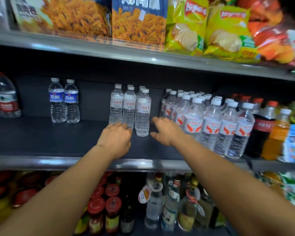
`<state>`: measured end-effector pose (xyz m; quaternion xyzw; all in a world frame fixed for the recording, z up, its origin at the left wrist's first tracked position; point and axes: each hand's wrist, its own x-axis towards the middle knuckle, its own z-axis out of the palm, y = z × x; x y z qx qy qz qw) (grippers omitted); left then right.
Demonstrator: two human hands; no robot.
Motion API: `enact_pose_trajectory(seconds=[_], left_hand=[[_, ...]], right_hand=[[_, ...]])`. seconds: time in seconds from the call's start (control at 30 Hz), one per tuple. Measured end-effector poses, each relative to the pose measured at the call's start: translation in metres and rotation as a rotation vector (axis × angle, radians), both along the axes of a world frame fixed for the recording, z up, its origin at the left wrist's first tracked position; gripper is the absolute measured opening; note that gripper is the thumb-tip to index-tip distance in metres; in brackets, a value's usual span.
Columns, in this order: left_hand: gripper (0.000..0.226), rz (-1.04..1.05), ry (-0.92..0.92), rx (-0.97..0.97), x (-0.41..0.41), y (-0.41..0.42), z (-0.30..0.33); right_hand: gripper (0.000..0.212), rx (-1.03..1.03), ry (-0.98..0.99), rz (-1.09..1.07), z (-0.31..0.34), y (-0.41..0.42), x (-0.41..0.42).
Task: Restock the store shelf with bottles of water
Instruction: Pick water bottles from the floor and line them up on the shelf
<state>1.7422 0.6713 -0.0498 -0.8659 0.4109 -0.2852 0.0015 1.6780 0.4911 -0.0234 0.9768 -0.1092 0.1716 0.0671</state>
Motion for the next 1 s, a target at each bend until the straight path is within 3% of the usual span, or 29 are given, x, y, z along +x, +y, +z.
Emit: enact_pose_trajectory(seconds=[0.4, 1.0], left_hand=[[0.028, -0.041, 0.143, 0.087, -0.152, 0.046, -0.069], [0.028, -0.12, 0.63, 0.41, -0.273, 0.051, -0.321]], right_hand=[[0.034, 0.123, 0.083, -0.009, -0.103, 0.072, -0.186], [0.041, 0.513, 0.433, -0.227, -0.366, 0.108, -0.314]])
